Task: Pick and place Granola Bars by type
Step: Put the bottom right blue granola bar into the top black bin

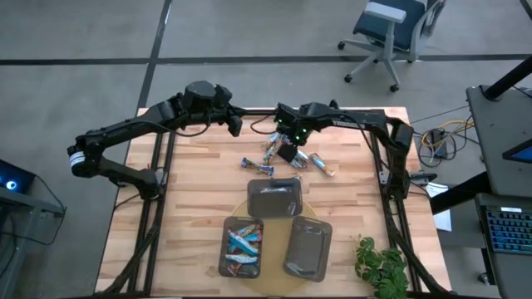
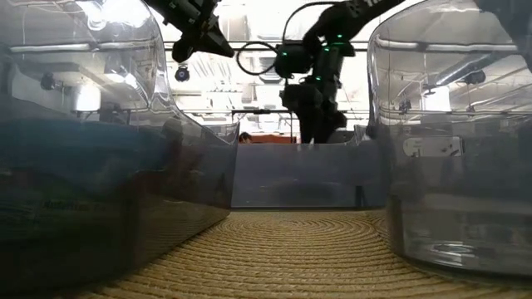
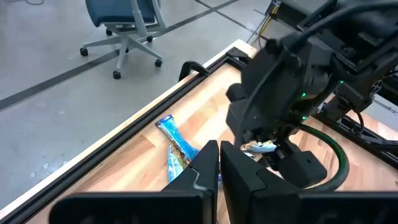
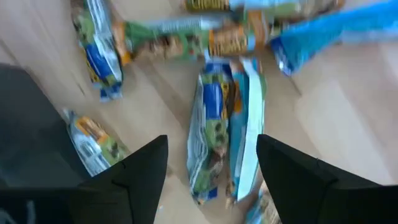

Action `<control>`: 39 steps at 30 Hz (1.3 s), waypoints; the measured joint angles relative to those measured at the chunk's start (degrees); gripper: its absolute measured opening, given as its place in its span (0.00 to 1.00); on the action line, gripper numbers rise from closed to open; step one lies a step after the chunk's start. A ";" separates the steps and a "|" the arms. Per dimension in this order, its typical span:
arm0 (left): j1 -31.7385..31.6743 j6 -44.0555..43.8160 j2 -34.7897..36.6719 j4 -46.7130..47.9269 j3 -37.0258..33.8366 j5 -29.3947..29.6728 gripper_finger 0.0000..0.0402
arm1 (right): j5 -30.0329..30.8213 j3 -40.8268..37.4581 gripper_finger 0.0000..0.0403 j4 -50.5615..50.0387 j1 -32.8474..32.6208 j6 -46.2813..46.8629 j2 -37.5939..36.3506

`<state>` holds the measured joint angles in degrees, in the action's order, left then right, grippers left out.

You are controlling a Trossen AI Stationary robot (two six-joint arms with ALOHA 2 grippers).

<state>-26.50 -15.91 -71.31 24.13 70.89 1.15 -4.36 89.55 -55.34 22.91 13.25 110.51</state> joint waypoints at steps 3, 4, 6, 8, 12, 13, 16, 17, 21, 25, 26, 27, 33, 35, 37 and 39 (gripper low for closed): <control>0.00 0.23 0.00 -0.06 0.00 -0.01 0.00 | 1.04 -3.45 0.58 -0.10 -0.38 0.07 -1.07; 0.00 0.23 0.00 -0.06 0.00 -0.01 0.00 | 1.56 -4.49 0.58 0.00 -0.62 0.08 -1.15; 0.00 0.23 0.00 -0.05 0.00 -0.01 0.00 | 1.70 -5.96 0.58 0.49 -1.12 0.10 -1.16; 0.00 0.23 0.00 -0.06 0.00 0.00 0.00 | 1.61 -6.97 0.58 0.71 -1.45 0.10 -1.28; 0.00 -0.20 0.00 -0.04 0.00 -0.01 0.00 | 1.68 -8.20 0.58 0.84 -2.21 0.10 -0.47; 0.00 -0.26 0.00 -0.04 0.00 0.00 0.00 | 1.70 -8.23 0.58 0.95 -2.40 0.12 -0.35; 0.00 -0.36 0.00 -0.02 0.00 0.00 0.00 | 1.60 -8.14 0.58 1.11 -2.76 0.09 -0.33; 0.02 -0.42 0.00 -0.02 0.00 0.00 0.00 | 1.57 -8.08 0.58 1.13 -2.77 0.10 -0.32; 0.00 -0.40 0.00 -0.02 0.00 0.00 0.00 | 1.60 -7.57 0.58 1.17 -3.13 0.21 -0.32; 0.00 -0.42 0.00 -0.02 0.00 0.00 0.00 | 1.57 -7.87 0.57 1.77 -4.38 -0.01 -0.33; 0.00 -0.44 0.00 -0.02 0.00 0.00 0.00 | 1.41 -8.06 0.57 2.04 -4.51 -0.04 -0.26; 0.00 -0.47 0.00 -0.02 0.00 0.00 0.00 | 1.34 -8.14 0.57 2.18 -4.53 0.07 -0.08; 0.00 -0.48 0.00 -0.02 0.00 0.00 0.00 | 1.59 -8.33 0.56 2.21 -4.30 0.07 0.64; 0.00 -0.49 0.00 -0.02 0.00 0.00 0.00 | 1.44 -8.49 0.56 2.57 -4.42 0.07 0.69; 0.00 -0.49 0.00 -0.02 0.00 0.00 0.00 | 1.35 -8.76 0.56 3.61 -4.39 0.10 0.69; 0.00 -0.49 -0.02 -0.02 0.00 0.00 0.00 | 1.42 -9.19 0.56 4.04 -4.26 0.10 0.69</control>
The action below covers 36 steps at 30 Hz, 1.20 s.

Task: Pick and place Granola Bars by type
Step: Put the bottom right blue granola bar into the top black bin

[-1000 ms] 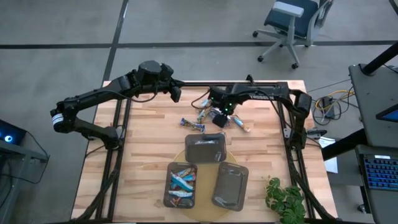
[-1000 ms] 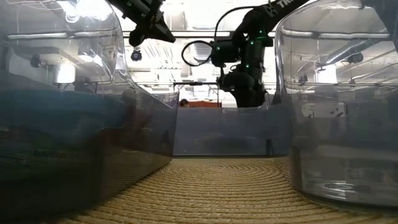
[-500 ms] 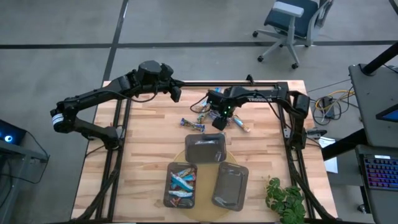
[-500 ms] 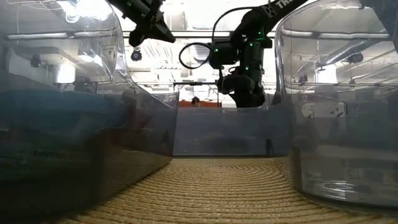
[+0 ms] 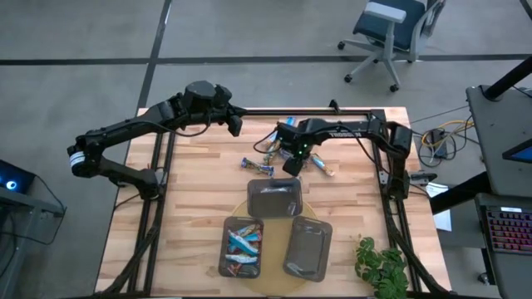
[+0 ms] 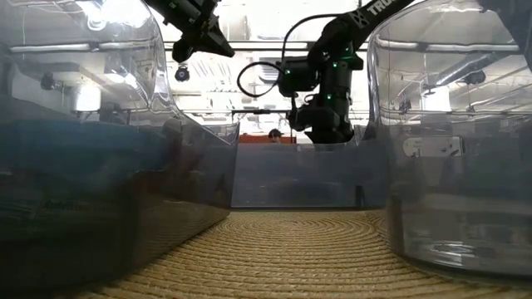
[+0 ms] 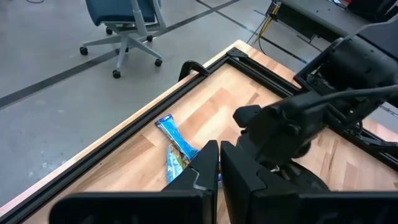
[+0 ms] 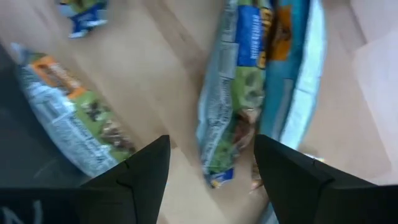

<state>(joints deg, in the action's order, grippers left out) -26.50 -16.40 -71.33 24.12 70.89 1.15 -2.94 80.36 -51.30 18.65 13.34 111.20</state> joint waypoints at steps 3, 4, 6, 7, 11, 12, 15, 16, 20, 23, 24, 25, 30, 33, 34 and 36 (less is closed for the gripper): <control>0.01 -0.02 0.00 0.00 0.00 0.00 0.00 | 0.15 -1.06 0.56 1.63 -0.01 0.15 0.00; 0.00 -0.02 0.00 0.00 0.00 0.00 0.00 | 0.11 -1.39 0.56 1.76 -0.06 0.19 0.02; 0.00 -0.02 0.00 0.00 0.00 0.00 0.00 | -0.08 -1.92 0.56 2.03 -0.09 0.19 0.02; 0.00 -0.02 0.00 0.00 0.00 0.00 0.00 | -0.07 -2.17 0.56 2.37 -0.07 0.20 0.02; 0.00 -0.04 0.00 -0.02 0.00 0.00 0.00 | 0.00 -3.72 0.56 3.66 0.13 0.31 0.02; 0.00 -0.04 0.00 -0.02 0.00 0.00 0.00 | -0.07 -4.12 0.56 4.06 0.15 0.66 0.03; 0.00 -0.07 0.00 -0.02 0.00 0.00 0.00 | -0.55 -5.44 0.56 5.60 0.24 1.29 0.04; 0.00 -0.08 0.00 -0.02 0.00 0.00 0.00 | -0.90 -5.82 0.56 6.02 0.24 1.33 0.04; 0.00 -0.11 0.00 -0.02 0.00 0.00 0.00 | -1.42 -6.63 0.56 6.90 0.24 2.73 0.04; 0.00 -0.13 0.00 -0.02 0.00 0.00 0.00 | -1.40 -6.63 0.55 7.02 0.35 3.19 0.04; 0.00 -0.13 0.00 -0.02 0.00 0.00 0.00 | -1.40 -6.63 0.53 7.09 0.35 3.21 0.04; 0.00 -0.13 0.00 -0.02 0.00 0.00 0.00 | -1.40 -6.65 0.51 7.14 0.37 3.21 0.04; 0.00 -0.70 0.00 -0.02 0.00 0.00 0.00 | -1.38 -6.67 0.32 7.16 0.37 3.21 0.04; 0.00 -0.74 0.00 -0.02 0.00 0.00 0.00 | -1.33 -6.67 0.19 7.16 0.37 3.22 0.04; 0.02 -0.76 0.00 -0.02 0.00 0.00 0.00 | -1.10 -6.65 0.15 7.16 0.37 3.30 0.04; 0.00 -0.76 0.00 -0.02 0.00 0.00 0.00 | -0.29 -6.63 0.09 7.21 0.37 3.60 -0.02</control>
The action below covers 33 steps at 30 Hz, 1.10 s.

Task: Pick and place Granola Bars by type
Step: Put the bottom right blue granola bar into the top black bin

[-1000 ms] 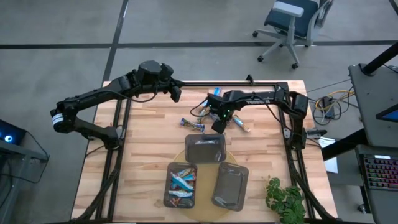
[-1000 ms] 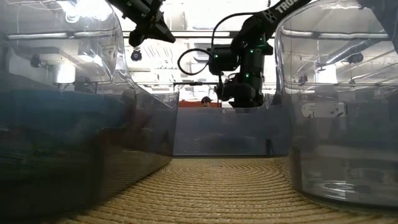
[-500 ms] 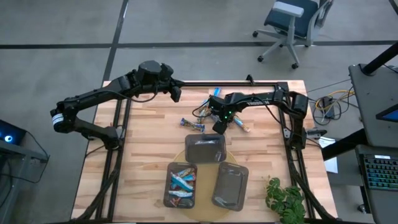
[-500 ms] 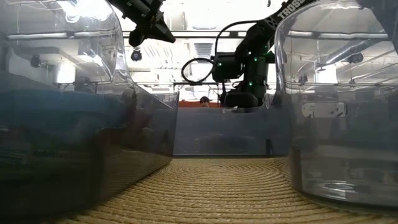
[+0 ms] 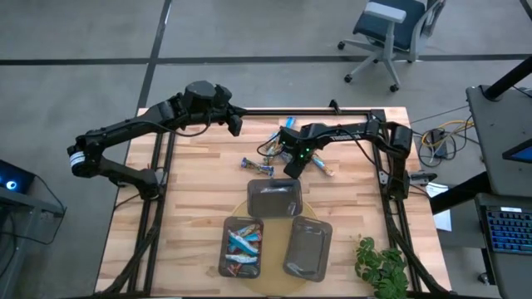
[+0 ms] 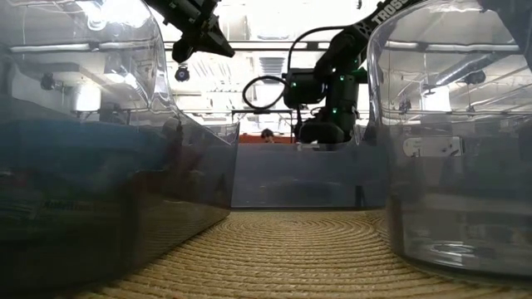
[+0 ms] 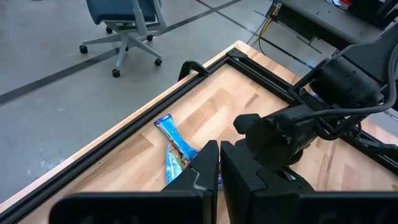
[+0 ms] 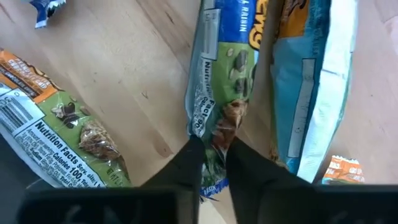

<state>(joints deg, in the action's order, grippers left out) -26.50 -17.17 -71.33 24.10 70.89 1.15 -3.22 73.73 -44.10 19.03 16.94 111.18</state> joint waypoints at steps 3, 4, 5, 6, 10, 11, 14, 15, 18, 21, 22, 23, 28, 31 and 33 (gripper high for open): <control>0.00 0.00 0.00 0.00 0.00 0.00 0.00 | 0.20 0.43 0.06 -0.34 0.10 0.06 0.00; 0.00 0.00 0.00 0.00 0.00 0.00 0.00 | 0.30 0.78 0.05 -0.74 0.11 0.05 0.00; 0.01 0.00 0.00 0.00 0.00 0.00 0.00 | 0.39 1.21 0.05 -1.20 0.12 0.05 0.00; 0.02 0.00 0.00 0.00 0.00 0.00 0.00 | 0.39 1.86 0.05 -1.79 0.14 0.05 -0.02; 0.00 0.00 0.00 0.00 0.00 0.00 0.00 | 0.22 5.59 0.05 -5.87 0.12 -0.94 -1.28; 0.01 0.00 0.00 0.01 0.00 0.01 0.00 | 0.13 6.61 0.05 -6.83 0.09 -1.25 -1.81; 0.00 0.00 0.00 0.05 0.00 0.00 0.00 | -0.65 9.34 0.05 -9.89 -0.48 -1.49 -3.76; 0.02 0.02 0.00 0.17 0.00 0.00 0.00 | -1.44 10.08 0.05 -10.83 -0.82 -1.61 -4.59; 0.02 0.53 0.00 1.12 0.00 0.00 0.00 | -5.56 10.89 0.05 -12.21 -3.04 -1.63 -7.24; 0.02 0.59 0.02 2.18 0.00 0.00 0.00 | -7.58 10.28 0.05 -12.55 -7.25 0.44 -9.25; 0.01 0.59 0.02 2.54 0.00 0.00 0.00 | -7.58 10.00 0.05 -12.63 -9.00 1.21 -9.66; 0.01 0.61 0.02 2.67 0.00 0.01 0.00 | -7.59 9.83 0.05 -12.57 -10.80 2.35 -9.87; 0.00 1.08 0.02 2.67 0.00 0.02 0.00 | -7.37 9.77 0.05 -8.75 -18.77 5.96 -9.60; 0.02 1.86 0.02 2.67 0.00 0.00 0.00 | -7.11 9.75 0.05 -6.11 -21.18 7.96 -8.16; 0.02 2.27 0.04 2.69 0.00 -0.02 0.00 | -7.80 9.73 0.06 -4.71 -21.82 10.03 -6.65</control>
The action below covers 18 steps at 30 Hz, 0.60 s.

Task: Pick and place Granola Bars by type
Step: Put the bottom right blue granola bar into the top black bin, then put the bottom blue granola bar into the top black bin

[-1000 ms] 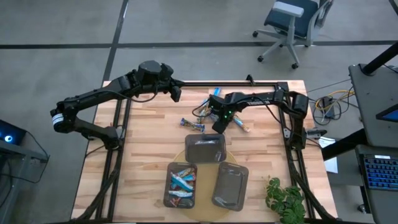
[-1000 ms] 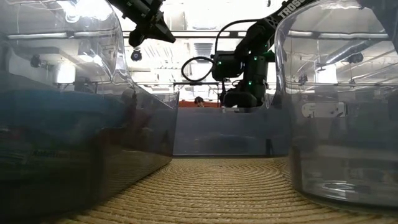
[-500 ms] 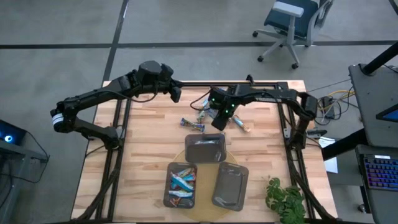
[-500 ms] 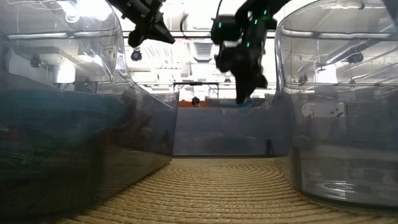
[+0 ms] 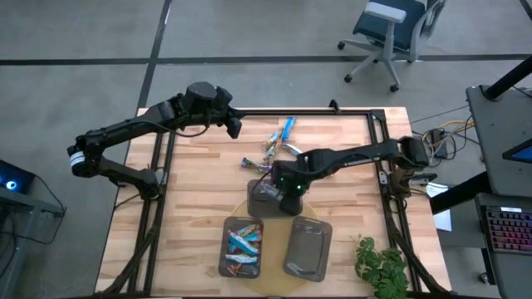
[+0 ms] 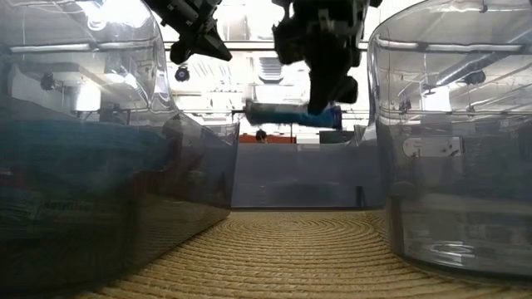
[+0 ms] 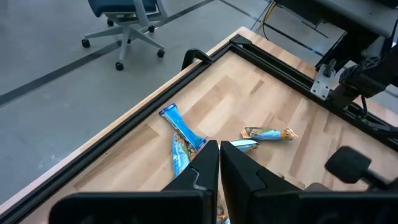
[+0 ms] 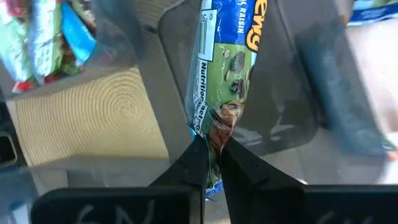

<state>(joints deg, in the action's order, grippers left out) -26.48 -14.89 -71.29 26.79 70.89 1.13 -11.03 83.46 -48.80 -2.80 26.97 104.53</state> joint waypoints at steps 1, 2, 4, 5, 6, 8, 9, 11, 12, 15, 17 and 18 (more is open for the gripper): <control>0.02 0.07 0.00 0.02 0.00 -0.19 0.00 | -0.95 -0.03 0.07 0.09 -0.03 0.89 0.66; 0.02 0.20 0.03 0.02 0.00 -0.75 0.00 | -1.30 -0.04 0.09 0.05 -0.04 1.79 1.29; 0.02 0.24 0.07 0.02 0.00 -1.58 0.00 | -1.45 -0.05 0.13 0.07 -0.06 2.61 2.16; 0.04 0.24 0.07 0.02 0.00 -1.62 0.00 | -1.49 -0.09 0.16 0.05 -0.08 2.68 2.28; 0.04 0.24 0.07 0.04 0.00 -1.64 0.00 | -1.49 -0.09 0.19 0.12 -0.08 2.73 2.36; 0.04 0.24 0.07 0.16 0.00 -1.64 0.00 | -1.47 0.08 0.26 0.27 -0.08 3.19 2.29; 0.04 0.30 0.07 0.24 0.00 -1.64 0.00 | -1.45 0.09 0.29 0.31 -0.04 3.51 2.17; 0.02 0.30 0.07 0.27 0.00 -1.64 0.00 | -1.12 0.09 0.36 0.25 0.03 3.76 2.14; 0.02 0.30 0.07 0.28 0.00 -1.64 0.00 | -1.06 0.09 0.38 0.25 0.03 3.93 2.12; 0.02 0.33 0.07 0.43 0.00 -1.66 0.00 | -1.03 0.09 0.45 0.29 0.03 4.09 2.03; 0.02 0.33 0.07 0.92 0.00 -1.66 0.00 | -1.03 0.09 0.48 0.29 0.03 3.97 2.03; 0.00 0.33 0.07 1.15 0.00 -1.66 0.00 | -1.02 0.09 0.49 0.29 0.03 3.96 2.03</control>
<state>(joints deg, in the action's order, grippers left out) -26.48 -14.57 -71.22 27.94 70.89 -0.54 -12.05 83.55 -48.52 -2.76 30.93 106.56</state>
